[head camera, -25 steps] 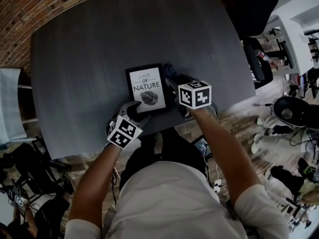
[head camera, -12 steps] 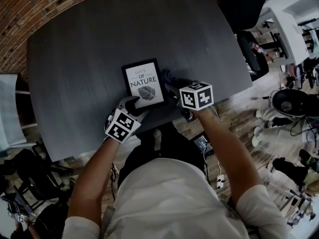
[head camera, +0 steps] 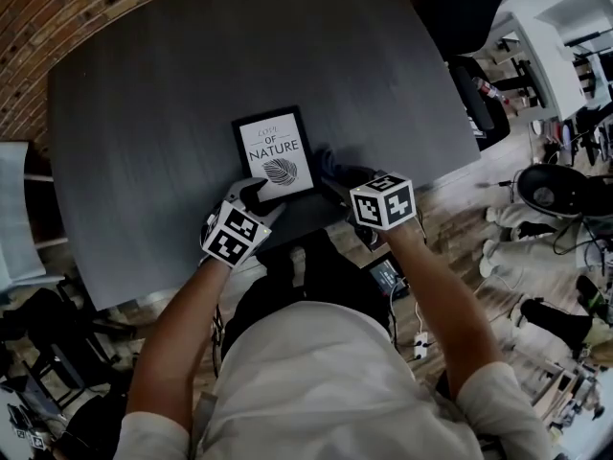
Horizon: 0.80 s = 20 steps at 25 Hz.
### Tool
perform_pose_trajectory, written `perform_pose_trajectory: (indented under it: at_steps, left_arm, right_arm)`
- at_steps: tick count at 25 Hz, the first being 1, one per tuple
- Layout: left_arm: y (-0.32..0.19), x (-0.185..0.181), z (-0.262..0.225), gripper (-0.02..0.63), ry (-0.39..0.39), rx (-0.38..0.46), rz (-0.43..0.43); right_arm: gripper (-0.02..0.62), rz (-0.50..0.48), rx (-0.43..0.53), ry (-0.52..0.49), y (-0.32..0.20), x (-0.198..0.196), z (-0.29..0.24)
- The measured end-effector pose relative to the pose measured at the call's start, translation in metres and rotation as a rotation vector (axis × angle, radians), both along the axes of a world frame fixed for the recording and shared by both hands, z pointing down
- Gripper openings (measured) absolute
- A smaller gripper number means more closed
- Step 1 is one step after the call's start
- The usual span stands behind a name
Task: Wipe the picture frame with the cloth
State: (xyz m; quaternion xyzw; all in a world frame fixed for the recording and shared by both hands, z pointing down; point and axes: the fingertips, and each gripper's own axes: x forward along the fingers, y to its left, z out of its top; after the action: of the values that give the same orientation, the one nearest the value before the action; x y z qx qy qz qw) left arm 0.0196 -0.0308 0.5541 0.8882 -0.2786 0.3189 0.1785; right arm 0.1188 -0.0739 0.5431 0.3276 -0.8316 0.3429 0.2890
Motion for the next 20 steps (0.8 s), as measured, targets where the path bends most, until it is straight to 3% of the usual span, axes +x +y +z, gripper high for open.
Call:
perform_pose_trajectory:
  at_steps: [5,10,15,18,20]
  left_arm:
    - [0.0,0.002,0.0,0.227,0.003,0.002,-0.004]
    - [0.002,0.001,0.001,0.227,0.011,0.003,-0.006]
    - [0.0,0.003,-0.004,0.227,0.016,0.023,-0.006]
    - [-0.007,0.004,-0.018,0.225,0.05,0.073,-0.013]
    - [-0.013,0.0,-0.022,0.183,0.042,0.103,-0.008]
  right_arm:
    - [0.124,-0.068,-0.003,0.08,0.022,0.005,0.0]
    - [0.126,-0.249,-0.039,0.179,0.056,0.006,-0.005]
    - [0.126,-0.354,-0.042,0.147,0.07,-0.002,-0.035]
    - [0.126,-0.362,0.008,0.123,0.053,-0.015,-0.057]
    - [0.126,-0.335,0.049,0.098,0.033,-0.029,-0.069]
